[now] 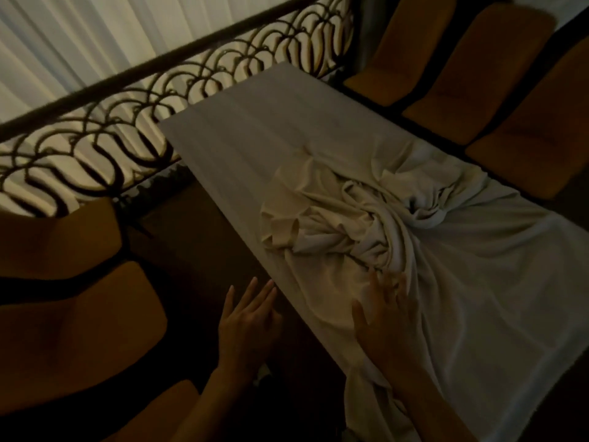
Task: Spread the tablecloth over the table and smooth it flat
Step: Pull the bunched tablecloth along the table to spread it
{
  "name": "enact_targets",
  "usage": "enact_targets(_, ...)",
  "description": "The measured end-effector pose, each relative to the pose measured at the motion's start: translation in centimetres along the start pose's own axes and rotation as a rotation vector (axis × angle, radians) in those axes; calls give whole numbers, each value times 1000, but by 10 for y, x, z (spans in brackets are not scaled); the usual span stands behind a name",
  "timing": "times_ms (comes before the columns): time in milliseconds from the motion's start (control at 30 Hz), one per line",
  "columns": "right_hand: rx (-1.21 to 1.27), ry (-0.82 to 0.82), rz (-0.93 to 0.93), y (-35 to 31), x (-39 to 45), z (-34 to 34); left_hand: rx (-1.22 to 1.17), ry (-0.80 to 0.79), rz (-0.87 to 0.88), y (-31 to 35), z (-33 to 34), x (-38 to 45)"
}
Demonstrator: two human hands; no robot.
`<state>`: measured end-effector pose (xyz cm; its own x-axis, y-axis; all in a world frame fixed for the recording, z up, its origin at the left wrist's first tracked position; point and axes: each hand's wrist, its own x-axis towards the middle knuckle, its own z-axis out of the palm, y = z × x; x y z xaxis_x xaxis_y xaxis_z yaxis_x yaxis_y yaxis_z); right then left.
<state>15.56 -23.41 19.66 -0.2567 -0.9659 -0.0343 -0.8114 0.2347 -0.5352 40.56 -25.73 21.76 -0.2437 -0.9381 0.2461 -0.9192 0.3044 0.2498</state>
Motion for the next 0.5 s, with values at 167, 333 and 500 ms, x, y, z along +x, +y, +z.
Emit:
enact_targets(167, -27, 73, 114, -64, 57, 31, -116, -114, 11, -80, 5, 77)
enact_targets(333, -66, 176, 137, -137, 107, 61, -83, -183, 91, -170, -5, 140)
enact_targets(500, -81, 191, 213, -186, 157, 85, -83, -276, 159, -230, 1, 204)
